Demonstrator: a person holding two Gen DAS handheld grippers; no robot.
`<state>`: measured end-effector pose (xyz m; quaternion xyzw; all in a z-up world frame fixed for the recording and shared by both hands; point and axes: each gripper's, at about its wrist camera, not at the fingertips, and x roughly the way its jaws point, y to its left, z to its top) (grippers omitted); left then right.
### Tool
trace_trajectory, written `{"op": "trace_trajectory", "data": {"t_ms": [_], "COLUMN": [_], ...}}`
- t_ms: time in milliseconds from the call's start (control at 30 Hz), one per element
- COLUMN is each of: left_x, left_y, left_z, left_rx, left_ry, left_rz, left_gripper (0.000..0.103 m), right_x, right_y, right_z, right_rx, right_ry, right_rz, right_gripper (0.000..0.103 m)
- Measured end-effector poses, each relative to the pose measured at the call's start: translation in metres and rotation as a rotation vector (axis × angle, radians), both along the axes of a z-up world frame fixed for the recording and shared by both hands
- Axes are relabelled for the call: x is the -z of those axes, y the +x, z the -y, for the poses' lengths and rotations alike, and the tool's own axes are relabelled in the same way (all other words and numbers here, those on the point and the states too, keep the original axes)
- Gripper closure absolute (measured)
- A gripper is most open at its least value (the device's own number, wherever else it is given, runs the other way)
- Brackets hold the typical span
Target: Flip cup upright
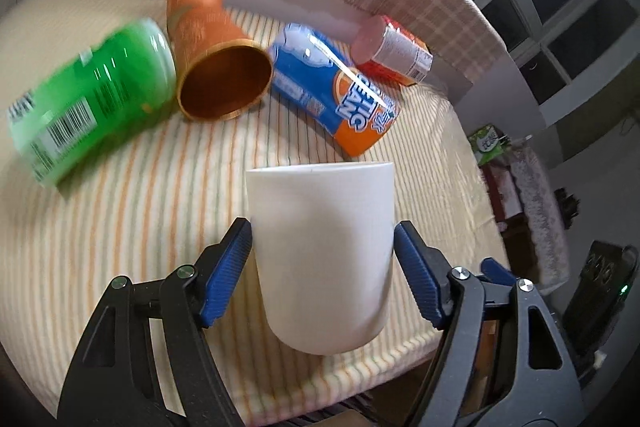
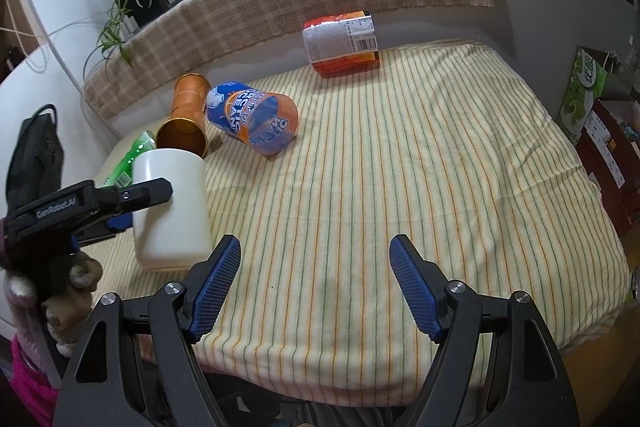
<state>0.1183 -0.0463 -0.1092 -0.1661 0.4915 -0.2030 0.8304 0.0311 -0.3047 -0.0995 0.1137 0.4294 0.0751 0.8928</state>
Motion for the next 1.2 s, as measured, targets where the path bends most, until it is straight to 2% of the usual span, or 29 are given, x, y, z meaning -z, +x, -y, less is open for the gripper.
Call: {"op": "trace_trajectory", "data": {"t_ms": [133,400,667,933,1200], "left_x": [-0.011,-0.02,-0.023,-0.015,-0.007], "left_y": [-0.007,-0.016,-0.019,-0.017,-0.021], "left_z": [0.003,0.006,0.011,0.023,0.022], "left_rx": [-0.008,-0.025,-0.021,-0.014,0.003], "left_ry": [0.078,0.176,0.243,0.362,0.365], "left_rz": [0.089,0.202,0.263,0.342,0.338], "left_gripper": [0.028,0.029,0.029,0.029,0.029], "right_x": [0.0,-0.001,0.0,0.001,0.0], "right_y": [0.0,0.0,0.001,0.001,0.0], "right_z": [-0.001,-0.002,-0.003,-0.002,0.0], "right_rx": [-0.001,-0.003,-0.007,-0.002,0.003], "right_ry": [-0.004,-0.002,0.001,0.001,0.001], "right_rz": [0.005,0.009,0.005,0.004,0.005], "right_gripper": [0.026,0.026,0.026,0.026,0.026]}}
